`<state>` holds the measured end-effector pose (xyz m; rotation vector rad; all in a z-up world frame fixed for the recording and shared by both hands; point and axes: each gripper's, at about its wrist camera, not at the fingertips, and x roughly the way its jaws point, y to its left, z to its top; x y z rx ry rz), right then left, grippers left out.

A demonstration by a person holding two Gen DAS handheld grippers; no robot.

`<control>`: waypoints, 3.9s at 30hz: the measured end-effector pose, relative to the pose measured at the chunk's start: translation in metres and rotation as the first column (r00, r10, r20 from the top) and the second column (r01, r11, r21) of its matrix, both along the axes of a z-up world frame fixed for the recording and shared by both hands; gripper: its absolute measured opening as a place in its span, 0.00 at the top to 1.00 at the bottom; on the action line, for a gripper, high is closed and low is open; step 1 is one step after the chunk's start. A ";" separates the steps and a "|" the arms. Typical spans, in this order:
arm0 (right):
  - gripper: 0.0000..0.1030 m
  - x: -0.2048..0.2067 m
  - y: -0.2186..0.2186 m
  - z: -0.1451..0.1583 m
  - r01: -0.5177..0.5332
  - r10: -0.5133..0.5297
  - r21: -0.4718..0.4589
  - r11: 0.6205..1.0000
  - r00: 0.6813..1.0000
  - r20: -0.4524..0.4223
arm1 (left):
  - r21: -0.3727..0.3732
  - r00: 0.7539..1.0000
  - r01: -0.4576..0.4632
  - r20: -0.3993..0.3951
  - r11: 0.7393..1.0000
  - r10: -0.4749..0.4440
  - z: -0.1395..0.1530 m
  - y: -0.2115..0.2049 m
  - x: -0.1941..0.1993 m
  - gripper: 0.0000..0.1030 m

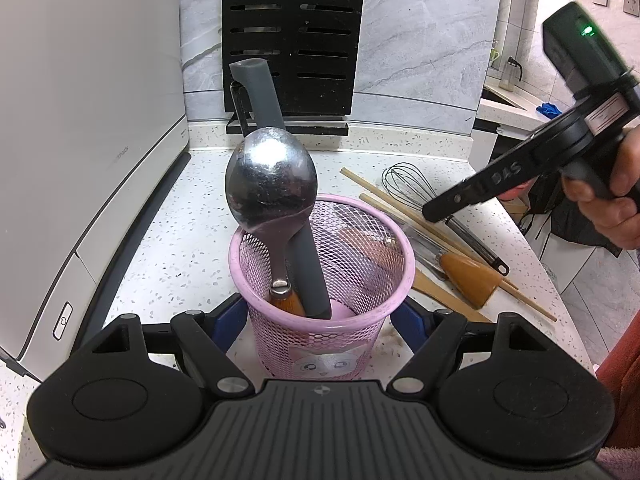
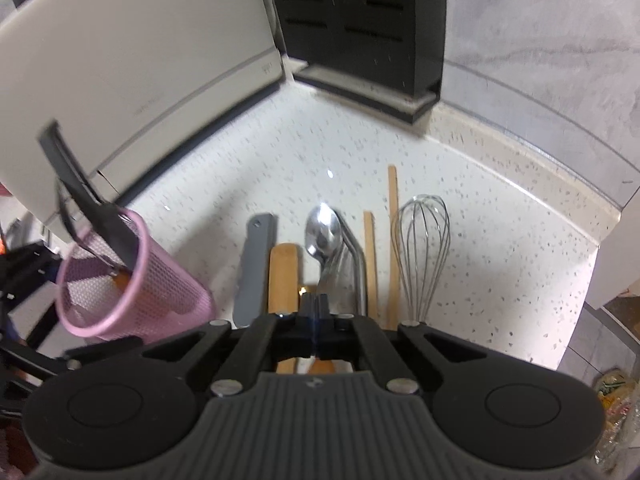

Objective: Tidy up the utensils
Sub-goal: 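Move the right gripper to the wooden-handled fork and grasp it, then lift the wooden-handled fork with the right gripper toward the pink cup, then lower the fork handle-first into the pink cup and open the right gripper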

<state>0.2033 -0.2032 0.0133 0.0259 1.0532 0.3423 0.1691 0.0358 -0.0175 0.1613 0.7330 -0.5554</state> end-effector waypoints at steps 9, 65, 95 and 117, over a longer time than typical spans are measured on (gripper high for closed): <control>0.97 0.006 0.004 -0.013 0.001 -0.005 -0.079 0.997 0.999 -0.043 | 0.001 1.000 0.000 0.000 1.000 0.000 0.000 0.000 0.000 0.12; 1.00 -0.057 0.022 0.104 -0.158 0.060 0.192 0.969 0.899 0.434 | 0.002 1.000 0.003 0.000 1.000 -0.003 0.000 -0.002 -0.001 0.12; 1.00 -0.050 0.079 0.029 -0.321 0.289 0.037 0.946 0.893 0.345 | 0.001 1.000 0.007 -0.007 1.000 -0.007 0.001 -0.003 0.001 0.12; 0.81 -0.048 0.082 0.028 -0.317 0.300 0.020 0.948 0.914 0.271 | 0.000 1.000 0.008 -0.006 1.000 -0.008 0.001 -0.003 0.000 0.12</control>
